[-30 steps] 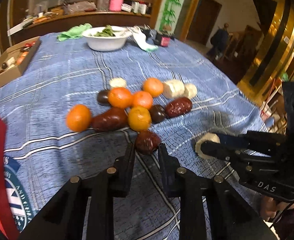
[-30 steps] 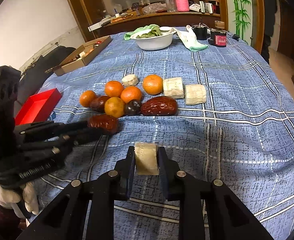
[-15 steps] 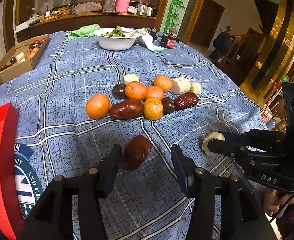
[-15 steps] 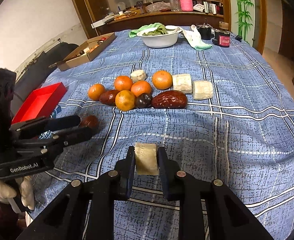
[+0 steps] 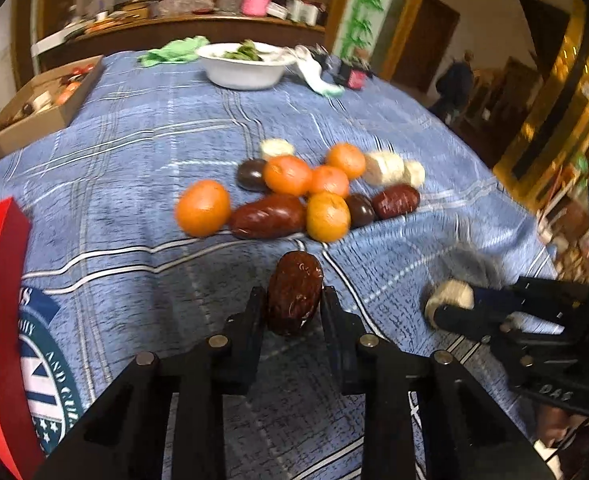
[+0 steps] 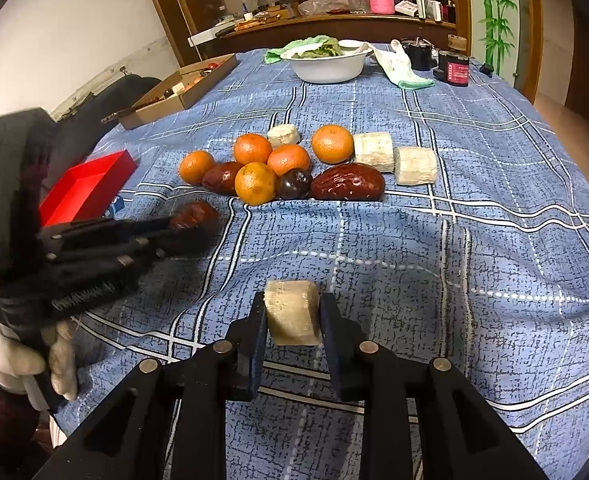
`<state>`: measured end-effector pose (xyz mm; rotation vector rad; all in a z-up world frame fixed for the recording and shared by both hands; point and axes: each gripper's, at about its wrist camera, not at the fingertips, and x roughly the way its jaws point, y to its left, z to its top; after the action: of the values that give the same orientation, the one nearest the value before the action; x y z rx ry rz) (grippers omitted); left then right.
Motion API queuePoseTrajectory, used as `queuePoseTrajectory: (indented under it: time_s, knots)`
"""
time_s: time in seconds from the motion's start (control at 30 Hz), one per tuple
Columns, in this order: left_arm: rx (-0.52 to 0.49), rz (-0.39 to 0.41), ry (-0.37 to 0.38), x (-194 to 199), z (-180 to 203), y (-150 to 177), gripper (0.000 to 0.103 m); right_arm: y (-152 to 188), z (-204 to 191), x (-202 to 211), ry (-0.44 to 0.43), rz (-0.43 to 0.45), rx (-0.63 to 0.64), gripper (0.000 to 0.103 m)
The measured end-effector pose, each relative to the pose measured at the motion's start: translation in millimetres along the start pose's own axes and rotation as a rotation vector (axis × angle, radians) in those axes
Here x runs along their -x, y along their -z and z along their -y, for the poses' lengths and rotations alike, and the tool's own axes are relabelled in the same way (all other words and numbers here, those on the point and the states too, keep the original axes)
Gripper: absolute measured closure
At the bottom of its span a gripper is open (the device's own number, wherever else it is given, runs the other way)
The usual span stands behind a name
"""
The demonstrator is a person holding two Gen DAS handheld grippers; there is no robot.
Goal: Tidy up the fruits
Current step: 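Carry the white cube and red date into the red tray and open both grippers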
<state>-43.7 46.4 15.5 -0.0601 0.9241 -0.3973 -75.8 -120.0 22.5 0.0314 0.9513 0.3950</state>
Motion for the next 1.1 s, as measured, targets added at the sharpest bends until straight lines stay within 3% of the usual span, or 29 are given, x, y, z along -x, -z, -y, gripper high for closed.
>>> queuePoseTrajectory:
  time_s: [0.23, 0.37, 0.47, 0.6, 0.73, 0.97, 1.03, 1.1]
  knots:
    - [0.174, 0.113, 0.015, 57, -51, 0, 0.077, -12, -23, 6, -0.018, -0.002, 0.041, 0.078]
    - [0.267, 0.172, -0.071, 93, -99, 7, 0.077, -33, -59, 7, -0.085, 0.012, 0.093, 0.078]
    - [0.345, 0.198, -0.177, 115, -143, 16, 0.077, -50, -101, -1, -0.178, 0.007, 0.143, 0.078]
    - [0.411, 0.19, -0.281, 129, -189, 27, 0.077, -71, -170, -22, -0.312, -0.022, 0.213, 0.077]
    - [0.437, 0.162, -0.345, 134, -222, 36, 0.076, -78, -239, -52, -0.389, -0.065, 0.279, 0.077]
    - [0.478, 0.125, -0.355, 135, -258, 47, 0.076, -73, -297, -107, -0.38, -0.163, 0.338, 0.077]
    - [0.494, 0.141, -0.336, 140, -262, 50, 0.073, -70, -303, -117, -0.371, -0.177, 0.342, 0.076]
    - [0.515, 0.163, -0.323, 146, -264, 52, 0.053, -70, -305, -120, -0.369, -0.179, 0.345, 0.076]
